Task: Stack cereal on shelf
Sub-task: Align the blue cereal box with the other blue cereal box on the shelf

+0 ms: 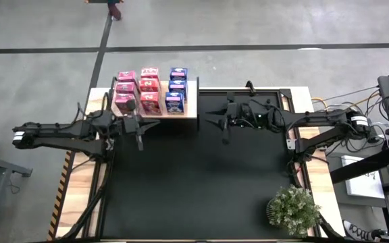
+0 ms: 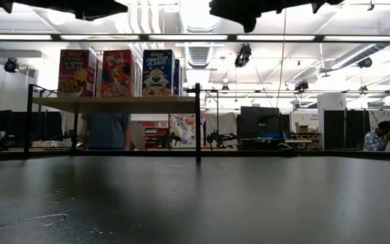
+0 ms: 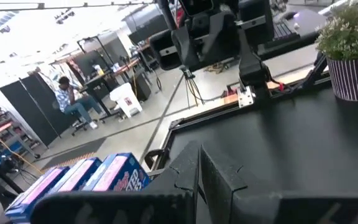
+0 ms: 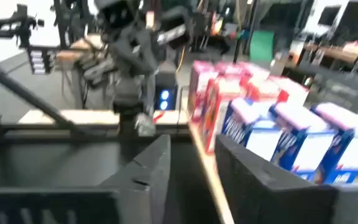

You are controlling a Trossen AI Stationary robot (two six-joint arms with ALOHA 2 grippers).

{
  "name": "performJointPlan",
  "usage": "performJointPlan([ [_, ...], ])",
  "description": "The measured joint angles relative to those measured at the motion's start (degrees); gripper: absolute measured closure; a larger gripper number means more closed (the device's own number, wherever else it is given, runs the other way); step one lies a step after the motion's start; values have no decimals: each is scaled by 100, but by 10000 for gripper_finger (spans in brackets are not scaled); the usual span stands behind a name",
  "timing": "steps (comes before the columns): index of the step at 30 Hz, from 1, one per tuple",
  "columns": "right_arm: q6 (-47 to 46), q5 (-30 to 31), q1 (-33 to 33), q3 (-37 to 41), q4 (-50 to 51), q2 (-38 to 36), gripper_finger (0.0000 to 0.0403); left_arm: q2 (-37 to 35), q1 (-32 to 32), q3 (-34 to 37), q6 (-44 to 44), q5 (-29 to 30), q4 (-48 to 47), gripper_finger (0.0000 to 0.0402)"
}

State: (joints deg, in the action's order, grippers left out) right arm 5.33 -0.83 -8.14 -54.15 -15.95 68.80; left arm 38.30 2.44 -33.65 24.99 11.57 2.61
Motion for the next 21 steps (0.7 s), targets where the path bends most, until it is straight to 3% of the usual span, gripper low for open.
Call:
performJointPlan([
  [11, 628, -55, -234, -935, -237, 1091, 386, -566, 0, 301, 343, 9, 184, 401],
  [17, 825, -129, -500, -1988, 633, 1787, 394, -584, 0, 345, 421, 25, 100, 401],
  [21, 841, -524, -704, -2736, 1170, 2237, 394, -572, 0, 346, 433, 293, 34, 401],
])
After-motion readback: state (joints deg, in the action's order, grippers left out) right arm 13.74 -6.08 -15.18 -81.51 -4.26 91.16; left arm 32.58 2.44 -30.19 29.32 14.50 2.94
